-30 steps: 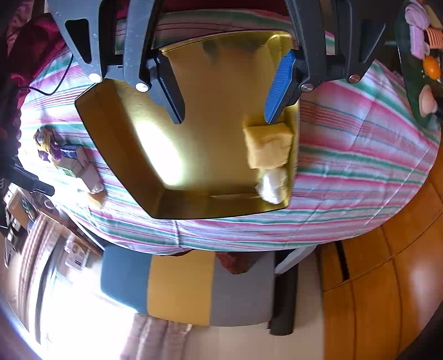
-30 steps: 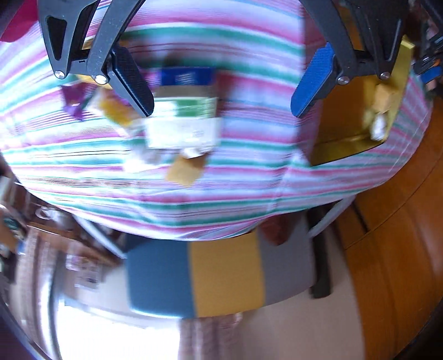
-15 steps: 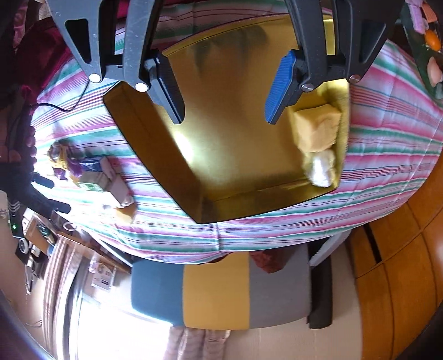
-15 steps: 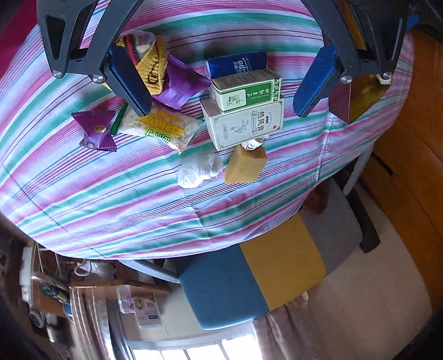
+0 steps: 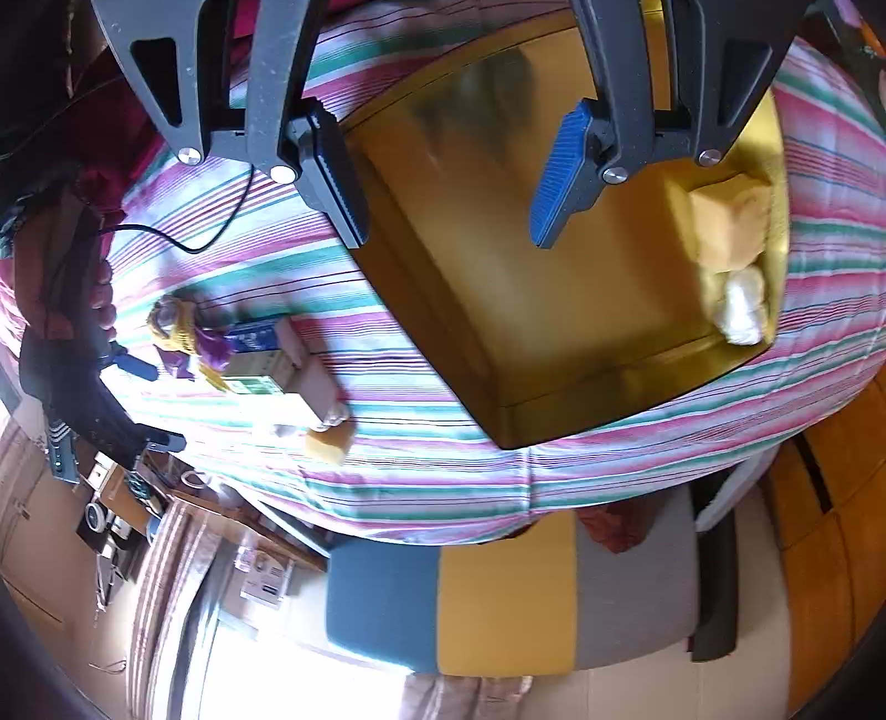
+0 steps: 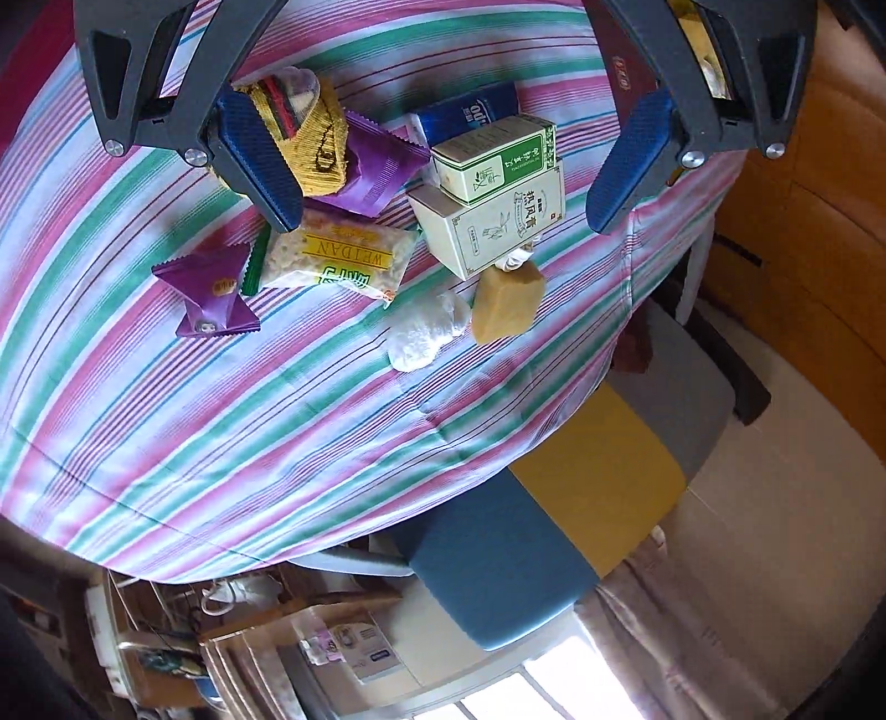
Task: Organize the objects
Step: 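Reach the right tool to the green box and grasp it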
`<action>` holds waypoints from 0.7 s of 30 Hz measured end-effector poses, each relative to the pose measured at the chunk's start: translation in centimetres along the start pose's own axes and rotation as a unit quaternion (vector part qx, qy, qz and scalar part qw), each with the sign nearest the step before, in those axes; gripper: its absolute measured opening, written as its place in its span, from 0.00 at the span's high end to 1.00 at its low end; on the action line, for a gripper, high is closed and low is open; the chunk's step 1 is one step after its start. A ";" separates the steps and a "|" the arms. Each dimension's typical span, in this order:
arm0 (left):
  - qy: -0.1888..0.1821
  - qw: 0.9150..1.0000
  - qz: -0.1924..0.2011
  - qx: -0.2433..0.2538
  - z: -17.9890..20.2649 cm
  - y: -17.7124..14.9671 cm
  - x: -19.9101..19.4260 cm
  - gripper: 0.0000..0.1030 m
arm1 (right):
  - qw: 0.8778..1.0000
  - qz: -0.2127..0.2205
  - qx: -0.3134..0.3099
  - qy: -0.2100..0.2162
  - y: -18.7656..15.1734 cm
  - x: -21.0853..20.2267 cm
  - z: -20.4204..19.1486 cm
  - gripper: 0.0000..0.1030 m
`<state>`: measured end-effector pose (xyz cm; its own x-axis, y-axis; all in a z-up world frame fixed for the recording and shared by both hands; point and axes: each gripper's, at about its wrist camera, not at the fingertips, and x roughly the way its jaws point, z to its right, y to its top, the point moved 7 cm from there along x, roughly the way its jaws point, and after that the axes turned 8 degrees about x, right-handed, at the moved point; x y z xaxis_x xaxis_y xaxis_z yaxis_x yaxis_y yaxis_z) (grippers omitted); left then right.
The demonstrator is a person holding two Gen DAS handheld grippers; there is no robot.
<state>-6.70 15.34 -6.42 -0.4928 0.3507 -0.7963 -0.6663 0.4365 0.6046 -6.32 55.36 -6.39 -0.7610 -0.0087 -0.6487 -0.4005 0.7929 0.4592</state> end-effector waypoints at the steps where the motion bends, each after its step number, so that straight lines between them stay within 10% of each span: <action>1: -0.003 1.000 0.000 0.002 0.3 0.2 0.1 0.41 | 1.000 -0.001 0.006 0.003 0.0 0.0 0.1 0.00; 10: -0.026 0.999 -0.014 0.015 2.6 0.8 1.7 0.41 | 0.999 -0.032 -0.004 0.015 -0.7 0.9 -0.5 0.00; 21: -0.045 0.999 -0.021 -0.005 2.2 -0.2 2.1 0.41 | 0.977 -0.080 -0.191 -0.051 -5.3 5.2 -4.8 0.00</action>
<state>-6.41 17.83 -8.16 -0.4115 0.4061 -0.8160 -0.6915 0.4442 0.5697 -10.66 48.14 -9.28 -0.6259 -0.0366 -0.7790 -0.6859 0.5012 0.5276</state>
